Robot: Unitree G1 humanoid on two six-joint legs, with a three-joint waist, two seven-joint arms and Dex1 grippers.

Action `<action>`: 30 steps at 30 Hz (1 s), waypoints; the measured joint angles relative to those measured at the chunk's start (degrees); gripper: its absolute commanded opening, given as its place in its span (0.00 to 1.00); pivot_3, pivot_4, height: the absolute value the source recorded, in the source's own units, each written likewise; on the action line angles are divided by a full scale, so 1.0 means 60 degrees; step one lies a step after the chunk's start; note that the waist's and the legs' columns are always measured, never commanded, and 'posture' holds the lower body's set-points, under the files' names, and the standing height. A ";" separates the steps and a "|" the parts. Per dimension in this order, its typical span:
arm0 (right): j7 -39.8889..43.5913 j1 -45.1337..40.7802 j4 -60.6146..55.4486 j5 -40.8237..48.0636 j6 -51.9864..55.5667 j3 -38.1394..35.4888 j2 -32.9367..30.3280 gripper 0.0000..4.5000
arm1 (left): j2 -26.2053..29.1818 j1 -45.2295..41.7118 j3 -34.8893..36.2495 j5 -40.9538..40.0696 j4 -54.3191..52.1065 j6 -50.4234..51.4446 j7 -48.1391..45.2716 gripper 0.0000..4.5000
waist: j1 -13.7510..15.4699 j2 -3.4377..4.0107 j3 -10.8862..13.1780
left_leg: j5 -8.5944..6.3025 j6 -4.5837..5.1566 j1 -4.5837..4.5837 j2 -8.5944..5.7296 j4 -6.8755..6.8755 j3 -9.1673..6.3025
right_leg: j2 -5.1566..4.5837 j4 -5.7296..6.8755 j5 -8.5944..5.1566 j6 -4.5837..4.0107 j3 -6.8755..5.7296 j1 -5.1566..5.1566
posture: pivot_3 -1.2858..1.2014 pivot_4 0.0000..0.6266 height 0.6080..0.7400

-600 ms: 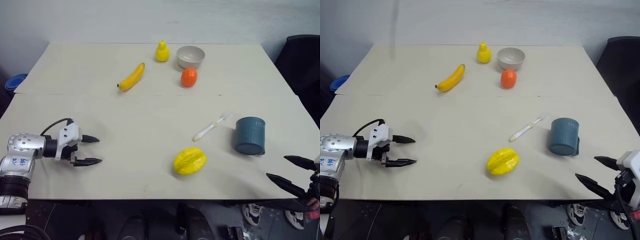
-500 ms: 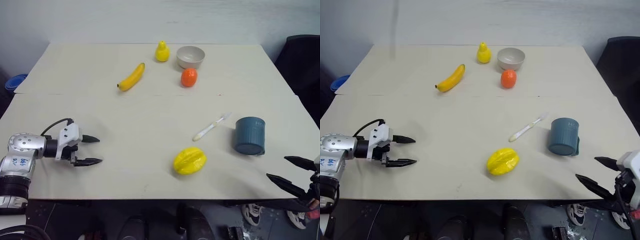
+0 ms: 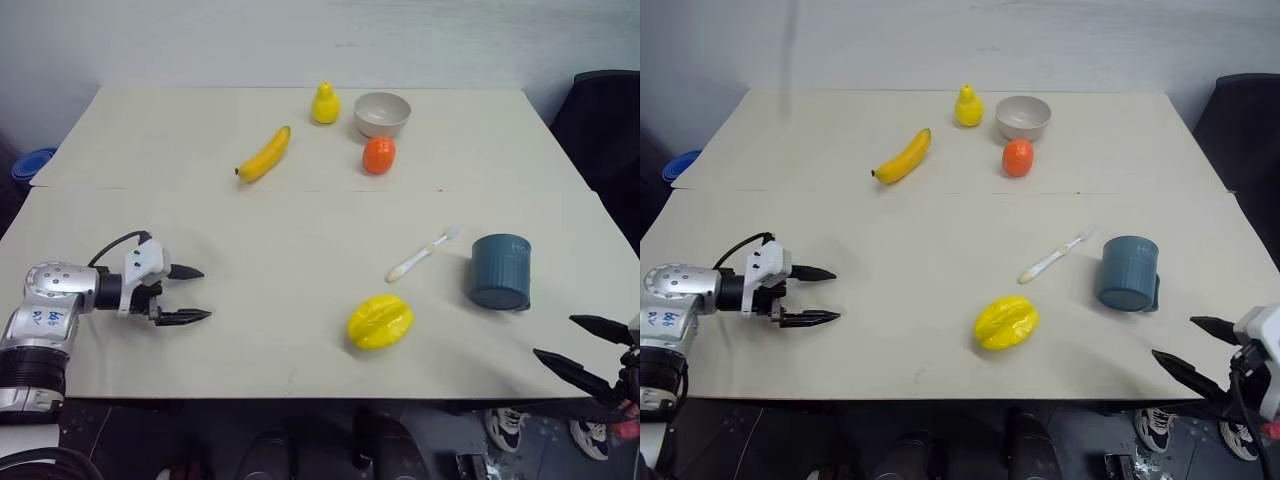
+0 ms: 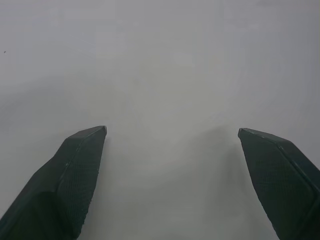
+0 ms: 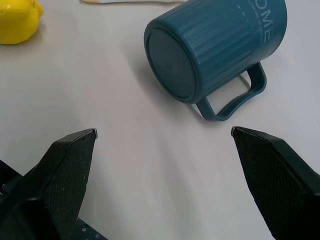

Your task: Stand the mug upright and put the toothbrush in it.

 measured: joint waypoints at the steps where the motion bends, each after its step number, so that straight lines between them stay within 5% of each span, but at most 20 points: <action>1: 0.0004 0.0013 -0.0002 0.0038 0.0073 0.0000 0.0004 1.00 | -0.0013 0.0000 0.0000 -0.0001 -0.0044 0.0059 -0.0002 1.00 | 0.0000 0.0000 0.0000 | 0.0000 0.0000 -0.0001 0.0000 0.0000 0.0001 | 0.0000 0.0001 0.0000 0.0000 0.0001 0.0000 | 0.52 0.24 1.00; 17: -0.0742 -0.0130 -0.0545 0.0769 0.1119 -0.0066 0.0351 1.00 | -0.0631 -0.0612 -0.0107 -0.0781 -0.1942 0.2428 -0.0107 1.00 | 0.0028 -0.0002 0.0000 | 0.0005 -0.0008 -0.0003 -0.0005 0.0021 0.0001 | 0.0002 0.0020 0.0002 0.0002 0.0018 0.0006 | 0.52 0.24 1.00; 22: -0.1486 -0.0388 -0.2571 0.1754 0.2059 0.0030 0.0268 1.00 | -0.0823 -0.1644 -0.0506 -0.1417 -0.3334 0.3644 -0.0629 1.00 | -0.0015 -0.0004 0.0000 | 0.0012 -0.0021 0.0001 0.0005 0.0025 0.0002 | 0.0018 0.0041 -0.0001 -0.0002 0.0037 0.0007 | 0.52 0.24 1.00; 30: -0.2440 -0.2467 -0.4662 -0.0007 0.1491 0.3782 -0.1262 1.00 | -0.0557 -0.2312 -0.1702 -0.1631 -0.4092 0.3639 -0.1715 1.00 | -0.0173 -0.0039 0.0015 | 0.0022 -0.0041 0.0018 0.0013 0.0052 -0.0001 | 0.0038 0.0062 -0.0009 -0.0018 0.0058 0.0010 | 0.52 0.24 1.00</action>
